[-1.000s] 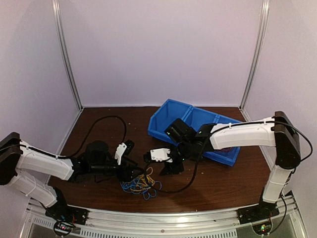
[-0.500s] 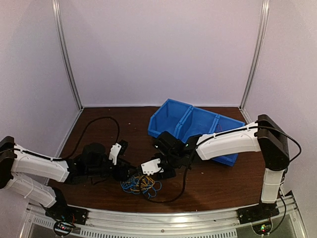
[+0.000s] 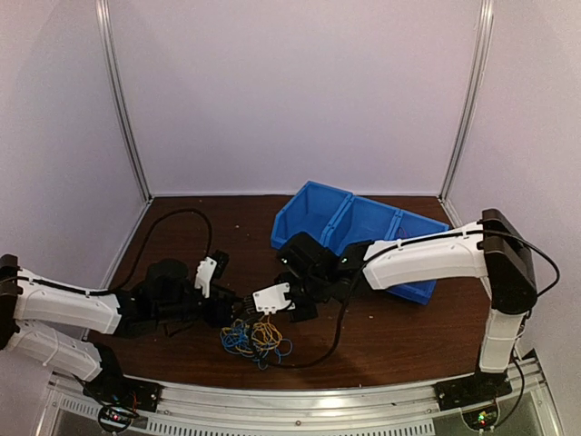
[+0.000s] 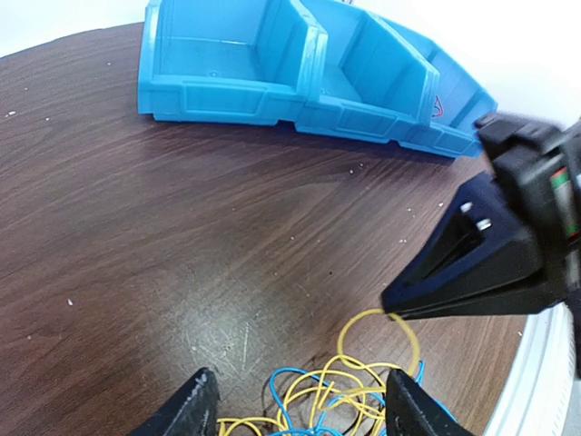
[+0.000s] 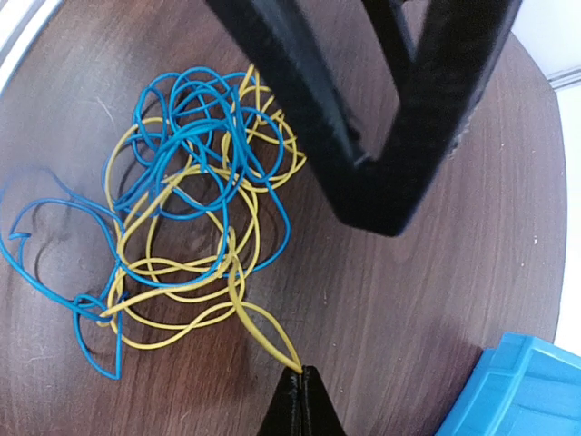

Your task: Untangle the cables

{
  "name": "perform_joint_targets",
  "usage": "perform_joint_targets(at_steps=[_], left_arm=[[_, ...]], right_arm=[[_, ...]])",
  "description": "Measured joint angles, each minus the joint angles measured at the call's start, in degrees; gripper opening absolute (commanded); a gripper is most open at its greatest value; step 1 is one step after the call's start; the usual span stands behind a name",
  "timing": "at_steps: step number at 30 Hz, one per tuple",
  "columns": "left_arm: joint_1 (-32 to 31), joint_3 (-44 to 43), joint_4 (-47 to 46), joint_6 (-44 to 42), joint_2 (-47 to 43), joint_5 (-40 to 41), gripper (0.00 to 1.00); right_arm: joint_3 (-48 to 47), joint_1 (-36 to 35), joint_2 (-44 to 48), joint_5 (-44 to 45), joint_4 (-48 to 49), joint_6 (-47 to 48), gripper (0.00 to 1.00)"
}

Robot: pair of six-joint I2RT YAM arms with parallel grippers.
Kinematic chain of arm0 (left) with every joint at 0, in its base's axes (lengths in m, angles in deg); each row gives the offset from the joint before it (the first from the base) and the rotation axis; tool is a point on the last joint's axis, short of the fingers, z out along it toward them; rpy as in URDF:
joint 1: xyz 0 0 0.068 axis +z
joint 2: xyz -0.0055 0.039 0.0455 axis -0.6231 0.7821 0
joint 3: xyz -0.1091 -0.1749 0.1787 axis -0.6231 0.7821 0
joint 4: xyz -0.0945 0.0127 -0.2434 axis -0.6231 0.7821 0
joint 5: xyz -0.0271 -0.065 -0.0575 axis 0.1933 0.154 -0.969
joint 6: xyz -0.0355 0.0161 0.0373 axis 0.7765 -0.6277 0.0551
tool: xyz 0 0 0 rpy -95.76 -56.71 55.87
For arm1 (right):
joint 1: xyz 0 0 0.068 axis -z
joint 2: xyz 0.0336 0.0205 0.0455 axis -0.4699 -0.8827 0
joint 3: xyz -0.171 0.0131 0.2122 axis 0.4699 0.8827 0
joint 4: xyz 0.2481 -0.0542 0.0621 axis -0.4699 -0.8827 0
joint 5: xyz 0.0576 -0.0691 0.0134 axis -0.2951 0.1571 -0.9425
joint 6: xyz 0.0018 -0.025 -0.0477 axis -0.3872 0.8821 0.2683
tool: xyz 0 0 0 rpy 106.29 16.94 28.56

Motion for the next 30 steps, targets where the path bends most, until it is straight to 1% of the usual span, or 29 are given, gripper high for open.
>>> perform_joint_targets(at_steps=[4,8,14,18,21,26,28,30], left_arm=[[0.00,0.00,0.17,-0.07,-0.26,0.33,0.61],[-0.68,0.15,0.07,-0.85,-1.99,0.09,0.61],[-8.41,4.96,-6.32,-4.09,-10.67,-0.11,0.62],[-10.23,5.09,-9.84,-5.07,-11.39,0.70,0.62],[-10.93,2.93,-12.50,-5.70,-7.06,1.46,0.60],[-11.30,-3.19,-18.25,-6.73,6.10,1.55,0.58],[-11.39,-4.22,-20.98,-6.86,10.01,1.75,0.54],[-11.56,-4.94,-23.50,-6.78,14.14,2.80,0.47]], right_arm=[[-1.53,-0.46,3.21,-0.61,-3.15,-0.79,0.00],[-2.95,-0.57,7.52,-2.14,-6.54,-3.48,0.00],[-3.32,-0.55,11.91,-5.66,-7.28,-10.32,0.00],[-3.32,-0.52,12.13,-8.66,-8.61,-14.60,0.00],[-3.41,0.07,12.20,-9.99,-9.03,-17.59,0.00],[-5.66,1.95,12.20,-13.03,-9.68,-20.83,0.00],[-6.38,2.71,12.20,-13.99,-9.77,-21.27,0.00],[-7.10,3.08,12.20,-14.75,-10.16,-21.44,0.00]])
